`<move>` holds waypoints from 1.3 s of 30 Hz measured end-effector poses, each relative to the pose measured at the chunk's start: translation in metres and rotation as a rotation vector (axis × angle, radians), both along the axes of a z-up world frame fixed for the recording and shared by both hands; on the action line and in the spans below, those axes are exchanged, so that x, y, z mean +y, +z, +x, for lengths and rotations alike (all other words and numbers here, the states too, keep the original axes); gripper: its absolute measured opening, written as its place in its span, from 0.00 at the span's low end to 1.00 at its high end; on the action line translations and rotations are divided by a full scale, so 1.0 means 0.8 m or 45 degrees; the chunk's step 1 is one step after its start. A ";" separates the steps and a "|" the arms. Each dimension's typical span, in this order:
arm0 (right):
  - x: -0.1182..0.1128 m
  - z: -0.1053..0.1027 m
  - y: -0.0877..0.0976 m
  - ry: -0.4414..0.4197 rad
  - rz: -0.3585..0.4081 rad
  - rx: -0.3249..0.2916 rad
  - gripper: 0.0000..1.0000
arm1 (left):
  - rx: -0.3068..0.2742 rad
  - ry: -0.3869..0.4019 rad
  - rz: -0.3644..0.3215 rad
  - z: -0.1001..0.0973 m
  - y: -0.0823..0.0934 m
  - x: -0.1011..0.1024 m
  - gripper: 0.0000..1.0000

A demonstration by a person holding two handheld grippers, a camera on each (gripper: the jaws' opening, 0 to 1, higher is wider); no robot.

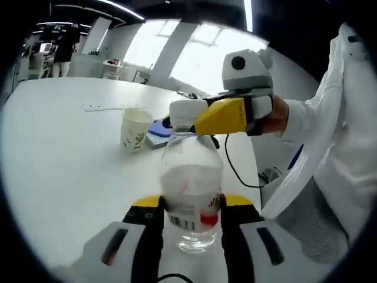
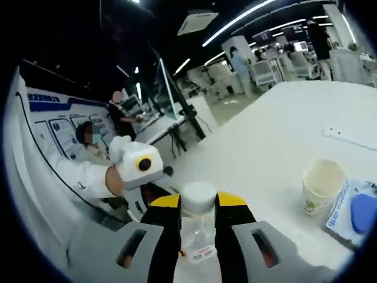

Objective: Arrange the tabletop items into an orderly group along one side of the table until the central work area is clear of visible clutter.

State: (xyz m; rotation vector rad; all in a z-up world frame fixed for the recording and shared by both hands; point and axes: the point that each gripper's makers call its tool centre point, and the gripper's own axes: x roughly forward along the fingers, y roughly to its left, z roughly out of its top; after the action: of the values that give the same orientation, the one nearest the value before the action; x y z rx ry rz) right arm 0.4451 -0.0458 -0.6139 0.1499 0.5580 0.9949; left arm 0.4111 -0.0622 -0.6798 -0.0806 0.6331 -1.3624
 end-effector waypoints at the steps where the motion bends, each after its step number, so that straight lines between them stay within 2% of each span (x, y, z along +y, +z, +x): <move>1: 0.001 0.003 0.004 0.004 -0.007 -0.025 0.18 | -0.003 -0.004 -0.001 0.002 0.002 0.000 0.36; 6: 0.002 0.016 0.020 0.009 -0.026 -0.088 0.18 | -0.035 -0.003 -0.026 0.022 0.018 -0.001 0.35; 11: -0.002 0.033 0.036 0.004 -0.029 -0.149 0.18 | -0.113 -0.015 -0.017 0.043 0.033 -0.004 0.35; 13: -0.002 0.040 0.043 0.007 -0.032 -0.177 0.18 | -0.123 -0.014 -0.018 0.050 0.038 -0.004 0.35; 22: -0.003 0.067 0.064 0.042 -0.107 -0.330 0.18 | -0.231 -0.021 -0.014 0.089 0.056 -0.012 0.35; 25: -0.002 0.078 0.066 0.057 -0.146 -0.390 0.18 | -0.259 -0.025 -0.008 0.103 0.058 -0.015 0.35; 27: -0.002 0.083 0.066 0.056 -0.157 -0.401 0.18 | -0.269 -0.029 -0.003 0.109 0.058 -0.016 0.35; 28: -0.006 0.095 0.066 0.046 -0.169 -0.440 0.18 | -0.303 -0.038 0.000 0.125 0.058 -0.019 0.35; 37: -0.023 0.122 0.053 0.008 -0.177 -0.505 0.18 | -0.354 -0.074 0.027 0.155 0.045 -0.032 0.35; 39: -0.027 0.127 0.049 -0.001 -0.173 -0.500 0.18 | -0.353 -0.085 0.033 0.161 0.040 -0.037 0.35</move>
State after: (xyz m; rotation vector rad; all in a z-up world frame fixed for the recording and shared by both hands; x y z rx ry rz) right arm 0.5466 -0.0675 -0.5749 -0.1646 0.2638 0.9515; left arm 0.5395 -0.0915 -0.6481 0.1494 0.4228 -1.3981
